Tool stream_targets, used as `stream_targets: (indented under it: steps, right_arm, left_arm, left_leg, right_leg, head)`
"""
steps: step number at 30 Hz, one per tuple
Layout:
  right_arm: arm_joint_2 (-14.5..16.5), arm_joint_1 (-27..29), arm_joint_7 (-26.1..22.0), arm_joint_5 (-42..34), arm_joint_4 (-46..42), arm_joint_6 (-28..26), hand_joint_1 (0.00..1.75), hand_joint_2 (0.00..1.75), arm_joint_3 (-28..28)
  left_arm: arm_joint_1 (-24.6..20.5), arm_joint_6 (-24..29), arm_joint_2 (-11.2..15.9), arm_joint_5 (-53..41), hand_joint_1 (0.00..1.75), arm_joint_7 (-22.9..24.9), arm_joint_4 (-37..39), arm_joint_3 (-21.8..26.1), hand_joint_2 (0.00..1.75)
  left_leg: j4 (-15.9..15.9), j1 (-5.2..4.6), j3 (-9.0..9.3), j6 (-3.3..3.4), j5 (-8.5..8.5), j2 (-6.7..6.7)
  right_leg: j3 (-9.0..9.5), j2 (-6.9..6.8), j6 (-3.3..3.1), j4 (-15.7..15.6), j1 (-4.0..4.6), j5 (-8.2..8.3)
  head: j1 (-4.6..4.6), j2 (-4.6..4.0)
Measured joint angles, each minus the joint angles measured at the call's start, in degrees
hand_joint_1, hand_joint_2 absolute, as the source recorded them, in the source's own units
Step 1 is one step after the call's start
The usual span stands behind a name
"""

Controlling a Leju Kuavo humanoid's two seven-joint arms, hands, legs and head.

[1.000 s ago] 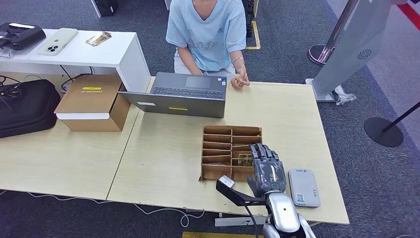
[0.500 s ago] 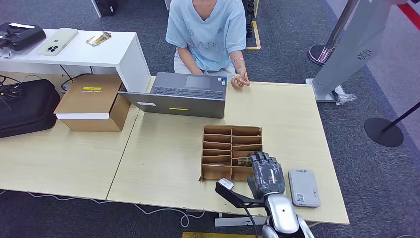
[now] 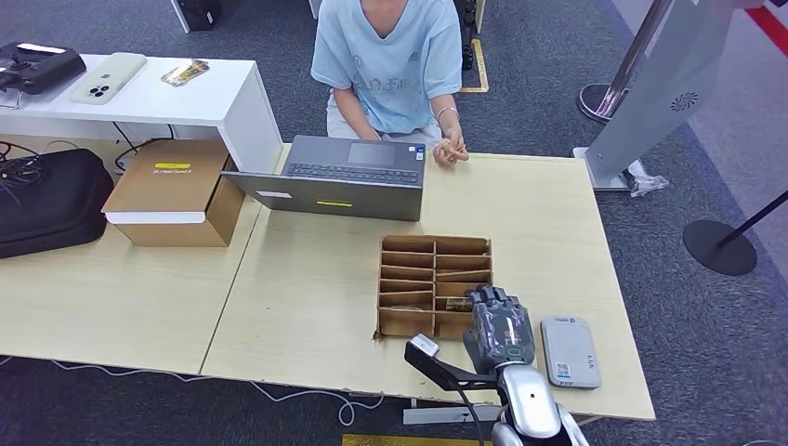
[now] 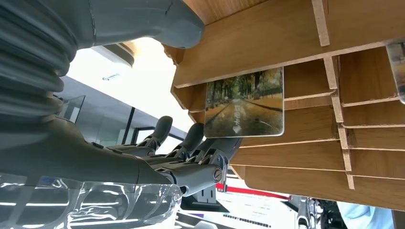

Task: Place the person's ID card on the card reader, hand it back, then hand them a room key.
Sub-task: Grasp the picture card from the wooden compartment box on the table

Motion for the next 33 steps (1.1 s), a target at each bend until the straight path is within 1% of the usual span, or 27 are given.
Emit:
stream_targets:
  steps: [2,5,10,13,18,20,27,33]
  right_arm:
    - [0.0,0.0,0.0,0.0,0.0,0.0,0.65,1.75,0.0]
    - [0.0,0.0,-0.1,0.0,0.1,-0.1,0.69,1.75,0.0]
    - [0.0,0.4,-0.3,0.0,0.1,-0.6,0.67,1.75,0.0]
    - [0.0,0.5,-0.4,0.0,0.1,-1.0,0.81,1.75,0.0]
    - [0.0,0.5,-0.4,0.0,0.1,-1.3,1.15,1.75,0.0]
    - [0.1,0.4,-0.4,0.0,0.0,-1.4,1.23,1.75,0.0]
    - [0.5,-0.2,-0.4,0.0,0.0,-1.4,1.42,1.75,0.1]
    - [0.9,-0.5,-0.5,0.0,0.0,-1.4,1.51,1.75,0.3]
  left_arm:
    - [0.0,0.0,0.0,0.0,0.0,0.0,0.0,-0.2,0.0]
    - [-0.1,0.0,0.0,0.0,0.0,0.0,0.0,-0.7,0.0]
    - [-0.1,-0.2,0.0,0.0,0.0,0.0,0.0,-0.8,0.0]
    - [-0.1,-0.5,0.0,0.0,0.0,0.0,0.0,-1.1,0.0]
    - [-0.1,-0.6,0.0,0.0,0.0,0.0,0.0,-1.4,0.0]
    - [-0.1,-0.6,0.0,0.0,0.0,0.0,0.0,-1.4,0.0]
    - [-0.1,-0.7,0.0,0.1,0.0,0.0,0.0,-1.4,0.0]
    - [-0.1,-0.6,-0.1,0.1,0.0,0.0,0.0,-1.4,0.0]
  left_leg:
    - [0.0,0.0,0.0,0.0,0.0,0.0]
    - [0.0,0.0,0.0,0.0,0.0,0.0]
    - [0.0,0.0,0.0,0.0,0.0,0.0]
    - [0.0,0.0,0.0,0.0,0.0,0.0]
    - [0.0,0.0,0.0,0.0,0.0,0.0]
    - [0.0,0.0,0.01,0.0,0.0,0.0]
    - [0.0,0.0,0.01,0.0,0.0,0.0]
    - [0.0,0.0,0.0,0.0,0.0,0.0]
  right_leg:
    - [0.0,0.0,0.0,0.0,0.0,0.0]
    - [0.0,0.0,0.0,0.0,0.0,0.0]
    - [0.0,0.0,0.0,0.0,0.0,0.0]
    - [0.0,0.0,0.0,0.0,0.0,0.0]
    - [0.0,0.0,0.0,0.0,0.0,0.0]
    - [0.0,0.0,0.0,0.0,0.0,0.0]
    - [0.01,0.0,0.0,0.0,0.0,0.0]
    - [0.01,0.0,0.0,0.0,0.0,0.0]
  head:
    - [0.0,0.0]
    - [0.0,0.0]
    - [0.0,0.0]
    - [0.0,0.0]
    - [0.0,0.0]
    - [0.0,0.0]
    - [0.0,0.0]
    - [0.0,0.0]
